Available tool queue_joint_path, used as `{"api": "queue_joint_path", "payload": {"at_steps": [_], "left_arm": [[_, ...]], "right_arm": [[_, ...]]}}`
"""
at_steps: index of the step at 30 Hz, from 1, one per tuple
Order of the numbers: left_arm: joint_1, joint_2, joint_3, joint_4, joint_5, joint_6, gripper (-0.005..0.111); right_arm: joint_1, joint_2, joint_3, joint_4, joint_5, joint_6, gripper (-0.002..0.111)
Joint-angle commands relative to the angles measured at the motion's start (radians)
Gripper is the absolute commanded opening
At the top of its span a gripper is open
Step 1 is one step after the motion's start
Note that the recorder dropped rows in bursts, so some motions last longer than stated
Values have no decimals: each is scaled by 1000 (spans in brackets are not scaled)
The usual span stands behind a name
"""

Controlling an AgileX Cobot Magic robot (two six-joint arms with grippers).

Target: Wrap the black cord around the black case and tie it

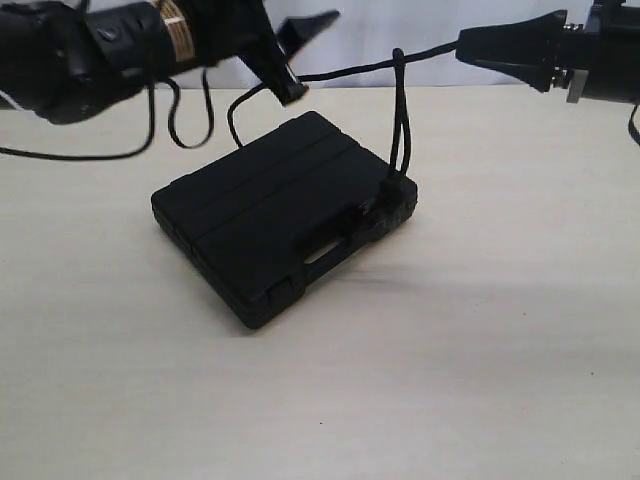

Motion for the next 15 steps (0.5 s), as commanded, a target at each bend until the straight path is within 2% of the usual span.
{"api": "queue_joint_path", "payload": {"at_steps": [1, 6, 10, 15], "left_arm": [[90, -53, -4, -189, 181, -61, 54], [157, -23, -4, -219, 378, -61, 54], [148, 32, -4, -215, 412, -73, 54], [110, 112, -4, -192, 446, -84, 54]], "right_arm": [[0, -9, -1, 22, 7, -11, 4], [0, -9, -1, 52, 7, -11, 4], [0, -11, -1, 59, -41, -11, 4], [0, -71, -1, 9, -205, -3, 4]]}}
